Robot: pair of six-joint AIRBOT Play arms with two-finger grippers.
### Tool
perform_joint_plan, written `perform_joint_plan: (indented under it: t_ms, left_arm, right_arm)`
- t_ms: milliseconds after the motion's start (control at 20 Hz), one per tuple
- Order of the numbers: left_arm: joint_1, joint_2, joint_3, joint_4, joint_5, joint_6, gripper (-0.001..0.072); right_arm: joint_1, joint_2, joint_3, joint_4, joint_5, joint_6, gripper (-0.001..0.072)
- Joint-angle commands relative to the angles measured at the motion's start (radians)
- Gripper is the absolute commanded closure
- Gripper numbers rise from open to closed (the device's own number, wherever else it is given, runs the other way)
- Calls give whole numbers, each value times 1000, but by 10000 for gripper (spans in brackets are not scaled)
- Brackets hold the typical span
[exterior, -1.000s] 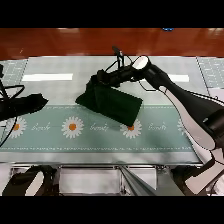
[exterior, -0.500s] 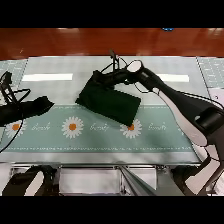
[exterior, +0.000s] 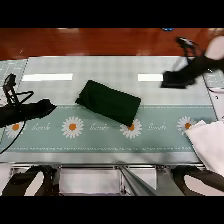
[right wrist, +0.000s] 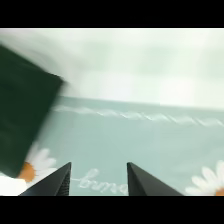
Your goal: Fold the shirts.
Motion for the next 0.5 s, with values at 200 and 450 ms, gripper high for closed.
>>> perform_joint_plan:
  t_ms: [200,450]
  left_arm:
    - [-113,3,-1,-14,43,0,682]
    - [-116,-6,-1,-15,61,0,683]
  right_arm:
    - [-165,179,-600,504,-418,-176,291]
    - [-89,-101,-610,857,-438,-366,291]
